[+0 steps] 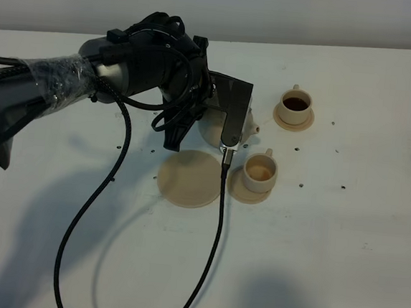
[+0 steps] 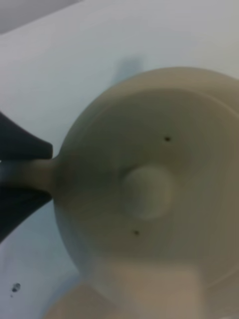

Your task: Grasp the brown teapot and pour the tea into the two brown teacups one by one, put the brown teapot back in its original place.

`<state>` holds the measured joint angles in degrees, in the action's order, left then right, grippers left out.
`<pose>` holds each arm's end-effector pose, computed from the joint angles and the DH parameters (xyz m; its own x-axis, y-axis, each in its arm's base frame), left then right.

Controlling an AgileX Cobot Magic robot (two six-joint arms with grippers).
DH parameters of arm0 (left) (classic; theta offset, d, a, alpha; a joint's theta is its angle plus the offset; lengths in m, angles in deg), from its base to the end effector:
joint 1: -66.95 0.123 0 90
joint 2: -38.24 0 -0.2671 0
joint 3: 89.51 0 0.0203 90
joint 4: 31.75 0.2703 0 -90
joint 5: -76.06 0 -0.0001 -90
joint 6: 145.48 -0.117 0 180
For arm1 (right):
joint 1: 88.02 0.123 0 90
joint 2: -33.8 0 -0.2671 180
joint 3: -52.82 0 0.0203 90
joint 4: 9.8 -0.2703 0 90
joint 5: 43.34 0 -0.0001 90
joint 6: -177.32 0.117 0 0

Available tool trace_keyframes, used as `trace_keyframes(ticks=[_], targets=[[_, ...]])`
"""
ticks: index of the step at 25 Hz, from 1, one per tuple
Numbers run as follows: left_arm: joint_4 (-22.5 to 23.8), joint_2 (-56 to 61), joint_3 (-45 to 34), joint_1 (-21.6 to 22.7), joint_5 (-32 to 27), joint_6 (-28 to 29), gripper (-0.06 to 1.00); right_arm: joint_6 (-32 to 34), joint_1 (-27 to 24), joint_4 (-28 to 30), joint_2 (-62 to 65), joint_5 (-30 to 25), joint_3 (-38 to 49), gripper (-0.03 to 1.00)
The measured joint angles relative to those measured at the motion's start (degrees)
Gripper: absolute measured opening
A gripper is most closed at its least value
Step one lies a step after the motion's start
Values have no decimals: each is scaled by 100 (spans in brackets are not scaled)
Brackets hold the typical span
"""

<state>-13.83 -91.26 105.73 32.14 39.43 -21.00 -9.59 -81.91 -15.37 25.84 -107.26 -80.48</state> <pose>0.4088 -0.2580 0.1374 0.2144 0.9764 -0.0241 0.8306 -0.1693 0.5306 0.0453 0.0151 0.2772 -0.4584 -0.1269 -0.8796 -0.2185 0.9755 -0.0268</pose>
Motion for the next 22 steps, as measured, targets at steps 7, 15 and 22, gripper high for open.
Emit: trace_keyframes(ticks=[7, 15, 22], targets=[[824, 0, -51, -140, 227, -6, 8, 0, 0, 0, 0, 0, 0, 3], [1518, 0, -401, -278, 898, -9, 8, 0, 0, 0, 0, 0, 0, 3], [2181, 0, -670, -392, 1476, -9, 8, 0, 0, 0, 0, 0, 0, 3]])
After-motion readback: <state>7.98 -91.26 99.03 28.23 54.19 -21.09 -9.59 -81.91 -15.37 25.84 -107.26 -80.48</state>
